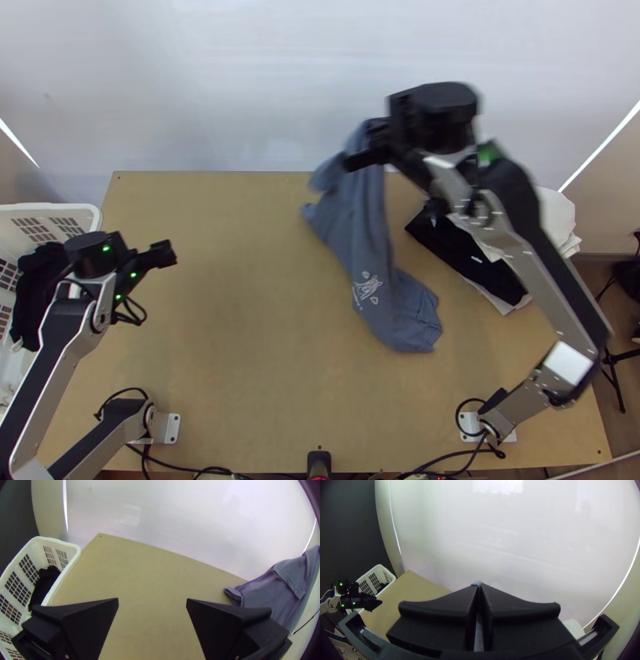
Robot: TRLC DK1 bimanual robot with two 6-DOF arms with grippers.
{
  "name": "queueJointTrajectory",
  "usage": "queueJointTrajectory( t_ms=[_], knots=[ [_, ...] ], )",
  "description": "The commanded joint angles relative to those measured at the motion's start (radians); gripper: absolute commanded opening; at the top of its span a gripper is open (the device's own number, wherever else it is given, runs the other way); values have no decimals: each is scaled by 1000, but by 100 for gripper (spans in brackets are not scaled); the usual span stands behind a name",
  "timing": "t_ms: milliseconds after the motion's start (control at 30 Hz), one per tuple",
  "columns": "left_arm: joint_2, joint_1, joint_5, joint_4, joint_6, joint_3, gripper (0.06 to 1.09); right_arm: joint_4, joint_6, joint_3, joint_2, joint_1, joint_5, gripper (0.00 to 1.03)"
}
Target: Fold the t-shirt
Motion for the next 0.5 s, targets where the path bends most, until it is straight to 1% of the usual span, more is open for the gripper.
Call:
queueJointTrajectory(
  t_ms=[0,100,267,400,467],
  knots=[
    [89,-138,1,63,-20,27,104,-113,54,-38,-131,-87,11,3],
    [152,-207,1,86,-27,27,104,-113,65,-116,-202,-104,22,3],
    [269,-305,1,181,-20,46,104,-122,94,-201,-285,-136,25,3],
    [381,-363,13,198,-24,141,104,-138,95,-270,-328,-138,25,3],
    [453,-380,44,203,-26,197,104,-142,95,-297,-337,-128,25,3]
  ],
)
